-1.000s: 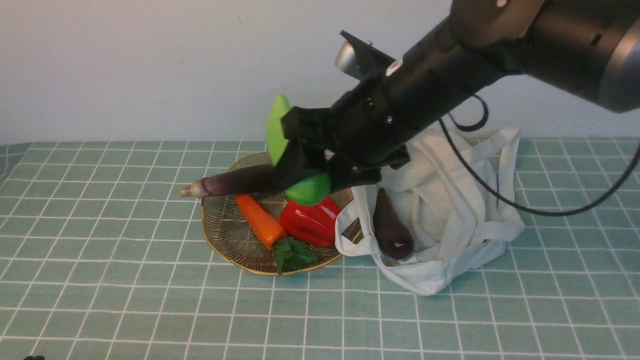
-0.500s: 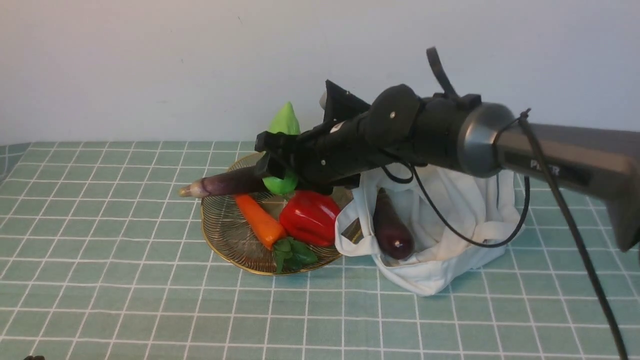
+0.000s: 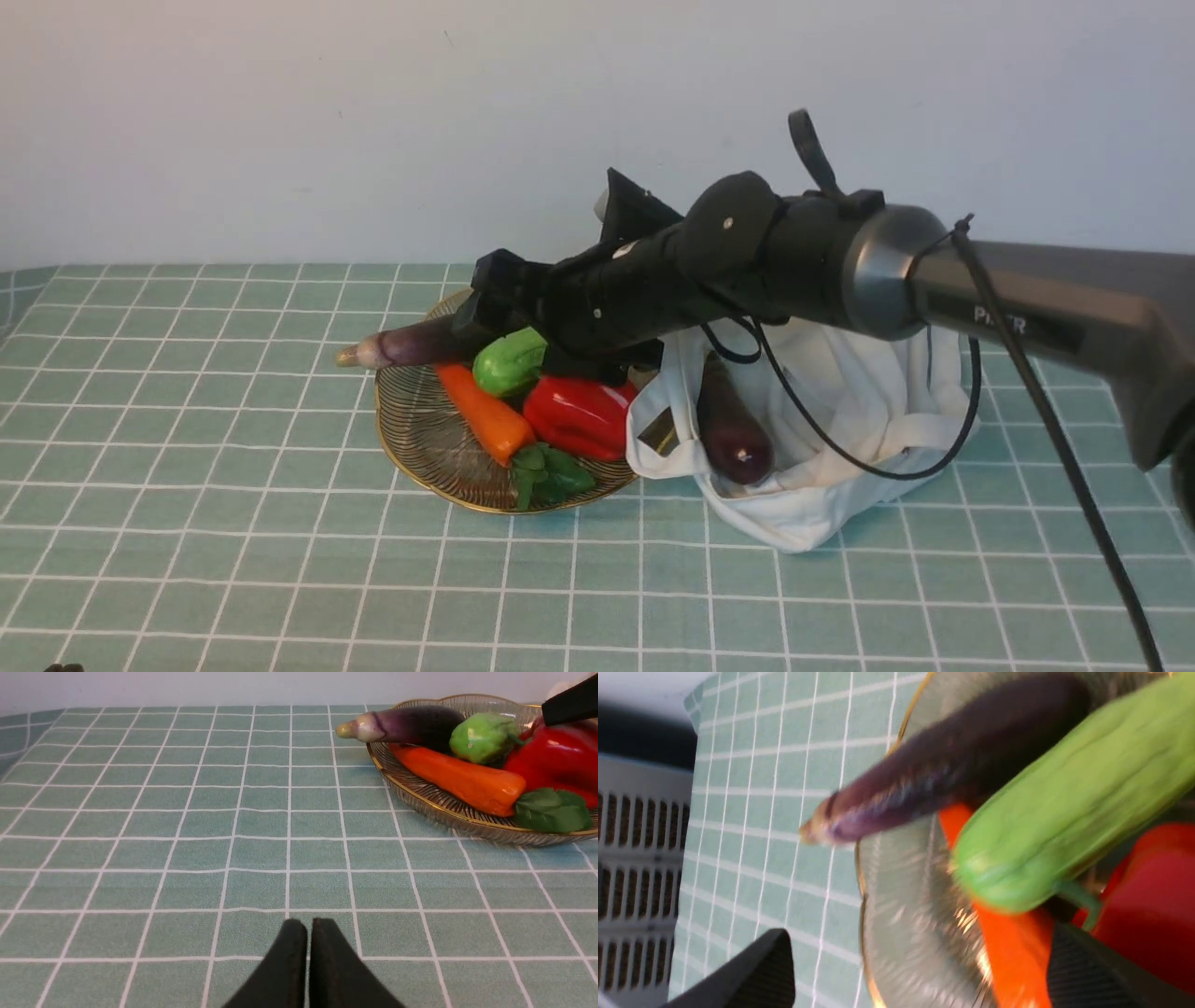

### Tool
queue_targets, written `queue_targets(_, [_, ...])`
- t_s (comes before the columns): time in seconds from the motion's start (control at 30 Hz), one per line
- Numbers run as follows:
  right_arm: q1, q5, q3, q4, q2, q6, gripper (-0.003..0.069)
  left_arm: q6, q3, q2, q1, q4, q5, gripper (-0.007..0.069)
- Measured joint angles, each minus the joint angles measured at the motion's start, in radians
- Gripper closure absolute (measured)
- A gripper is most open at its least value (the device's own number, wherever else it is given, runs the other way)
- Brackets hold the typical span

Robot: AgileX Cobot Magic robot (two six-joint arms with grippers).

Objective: Take vegetables from cloth bag on blue coffee tablecloth place on plate.

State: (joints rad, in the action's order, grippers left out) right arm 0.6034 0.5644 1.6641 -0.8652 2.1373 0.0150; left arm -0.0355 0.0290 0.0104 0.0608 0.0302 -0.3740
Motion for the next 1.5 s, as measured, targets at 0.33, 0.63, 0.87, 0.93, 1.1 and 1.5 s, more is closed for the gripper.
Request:
queue_targets(0.33, [-0.138, 0.384, 0.145, 0.037, -0.228, 0.079, 0.0208, 0.000, 0.000, 0.000, 0.000, 0.000, 0.000, 0.0629])
queue_targets(0.63, [-0.204, 0.685, 0.311, 0.359, -0.484, 0.083, 0.0593, 0.000, 0.000, 0.000, 0.000, 0.000, 0.000, 0.0629])
queue_targets(0.87, [-0.208, 0.704, 0.261, 0.554, -0.789, 0.081, 0.0672, 0.000, 0.000, 0.000, 0.000, 0.000, 0.000, 0.0629])
queue_targets(0.93, [-0.208, 0.705, 0.194, 0.579, -0.891, 0.081, 0.0673, 0.000, 0.000, 0.000, 0.000, 0.000, 0.000, 0.0629])
queue_targets(1.1, [-0.208, 0.707, -0.096, 0.593, -1.221, 0.082, 0.0674, 0.000, 0.000, 0.000, 0.000, 0.000, 0.000, 0.0629])
queue_targets(1.5, [-0.208, -0.138, -1.145, 0.484, -1.946, 0.235, 0.0674, 0.000, 0.000, 0.000, 0.000, 0.000, 0.000, 0.0629])
